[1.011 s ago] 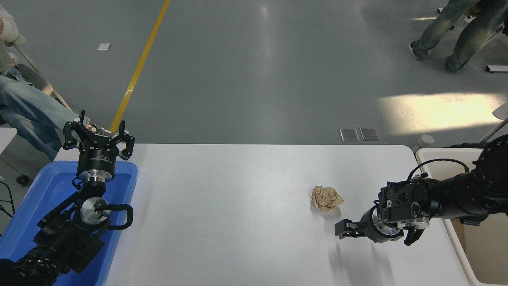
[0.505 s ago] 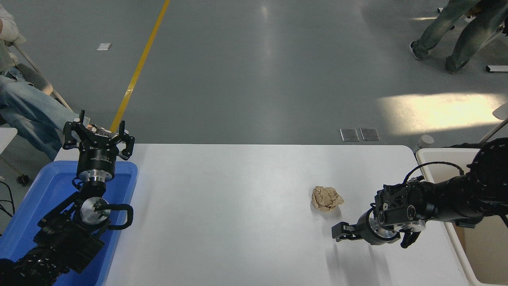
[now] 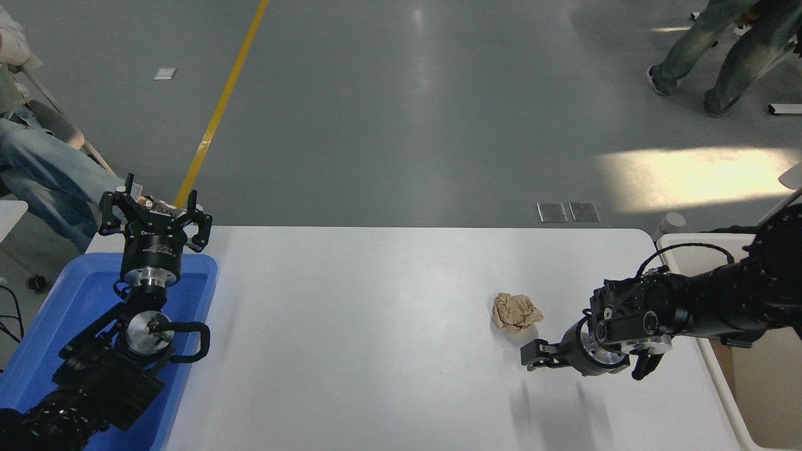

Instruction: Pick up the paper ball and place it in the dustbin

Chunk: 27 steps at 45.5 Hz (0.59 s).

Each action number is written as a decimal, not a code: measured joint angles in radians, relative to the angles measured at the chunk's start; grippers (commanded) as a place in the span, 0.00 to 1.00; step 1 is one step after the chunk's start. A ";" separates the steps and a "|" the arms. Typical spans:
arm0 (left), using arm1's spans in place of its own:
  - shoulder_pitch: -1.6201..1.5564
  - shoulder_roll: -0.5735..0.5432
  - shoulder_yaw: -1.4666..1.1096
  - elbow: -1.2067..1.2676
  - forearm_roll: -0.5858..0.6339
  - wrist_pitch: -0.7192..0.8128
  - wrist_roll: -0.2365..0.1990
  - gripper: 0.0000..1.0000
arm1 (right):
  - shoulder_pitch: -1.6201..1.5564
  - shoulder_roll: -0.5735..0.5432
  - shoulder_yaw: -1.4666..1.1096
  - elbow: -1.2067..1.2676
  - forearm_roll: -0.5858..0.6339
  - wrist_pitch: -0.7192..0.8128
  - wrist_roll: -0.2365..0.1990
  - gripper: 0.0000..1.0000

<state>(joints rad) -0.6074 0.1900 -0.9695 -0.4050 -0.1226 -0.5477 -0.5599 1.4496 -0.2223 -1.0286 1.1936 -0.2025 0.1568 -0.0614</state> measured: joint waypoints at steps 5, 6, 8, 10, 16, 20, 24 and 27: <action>0.000 0.000 0.000 0.000 0.000 0.000 0.000 0.99 | 0.102 -0.040 -0.024 0.073 0.001 0.009 0.000 1.00; 0.000 0.000 0.000 0.000 0.000 0.000 0.000 0.99 | 0.118 -0.047 -0.028 0.086 0.002 0.011 0.000 1.00; 0.000 0.000 0.000 0.000 0.000 0.000 0.000 0.99 | 0.159 -0.061 -0.040 0.113 0.002 0.019 0.000 1.00; 0.000 0.000 0.000 0.000 0.000 0.000 0.000 0.99 | 0.210 -0.078 -0.055 0.147 0.002 0.029 0.000 1.00; 0.000 0.000 0.000 0.000 0.000 0.000 0.000 0.99 | 0.351 -0.113 -0.108 0.236 0.002 0.056 0.000 1.00; 0.000 0.000 0.000 0.000 0.000 0.000 0.000 0.99 | 0.432 -0.128 -0.146 0.277 0.002 0.070 0.000 1.00; 0.000 0.000 0.001 0.000 0.000 0.000 0.000 0.99 | 0.513 -0.135 -0.176 0.320 0.003 0.097 0.000 1.00; 0.000 0.000 0.001 0.000 0.000 0.000 0.000 0.99 | 0.563 -0.135 -0.189 0.348 0.014 0.117 0.000 1.00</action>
<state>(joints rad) -0.6074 0.1902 -0.9689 -0.4051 -0.1228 -0.5477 -0.5599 2.0129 -0.3572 -1.2180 1.5421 -0.1880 0.2736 -0.0615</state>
